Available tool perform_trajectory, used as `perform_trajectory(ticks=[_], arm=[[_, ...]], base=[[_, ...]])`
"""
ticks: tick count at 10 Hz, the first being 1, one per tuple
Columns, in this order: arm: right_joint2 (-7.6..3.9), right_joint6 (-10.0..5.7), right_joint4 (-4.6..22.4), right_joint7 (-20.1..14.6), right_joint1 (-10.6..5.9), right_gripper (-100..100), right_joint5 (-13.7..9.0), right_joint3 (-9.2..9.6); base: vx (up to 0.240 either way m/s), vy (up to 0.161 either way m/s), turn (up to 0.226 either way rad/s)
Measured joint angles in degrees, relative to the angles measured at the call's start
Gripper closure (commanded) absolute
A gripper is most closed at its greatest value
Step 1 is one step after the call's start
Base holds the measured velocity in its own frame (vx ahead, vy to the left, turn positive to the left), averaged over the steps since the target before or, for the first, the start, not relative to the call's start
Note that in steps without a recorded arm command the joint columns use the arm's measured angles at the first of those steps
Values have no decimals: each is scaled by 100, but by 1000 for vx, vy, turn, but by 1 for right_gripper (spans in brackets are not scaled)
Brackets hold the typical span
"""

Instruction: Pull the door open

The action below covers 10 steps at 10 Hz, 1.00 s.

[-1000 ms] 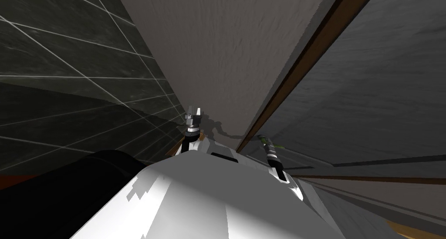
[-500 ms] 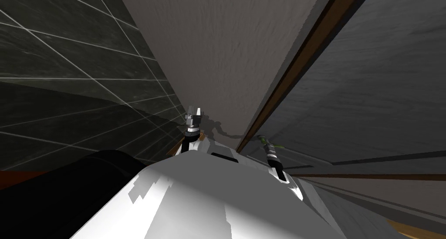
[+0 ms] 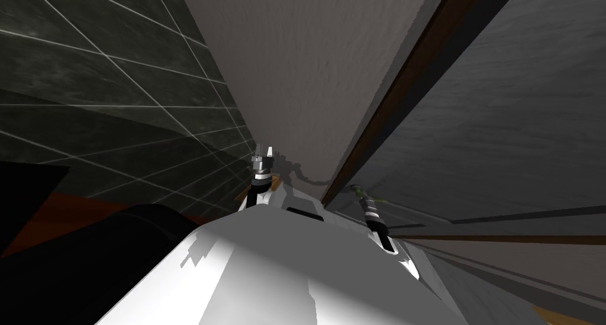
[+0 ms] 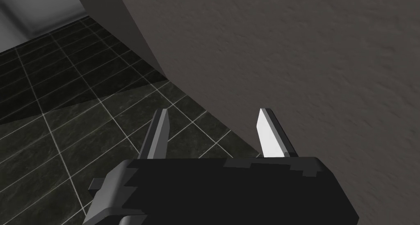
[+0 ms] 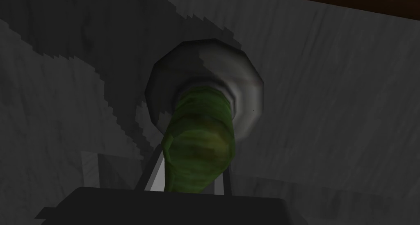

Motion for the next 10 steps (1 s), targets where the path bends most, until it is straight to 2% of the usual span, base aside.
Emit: perform_trajectory(ticks=[5,7,10], arm=[[-210,-355,-120,-373,341,100,167,223],[-235,-404,-141,-435,435,100,190,242],[-339,-688,-31,-553,514,100,243,248]], base=[[-184,-68,103],[-174,-62,167],[-190,-58,133]])
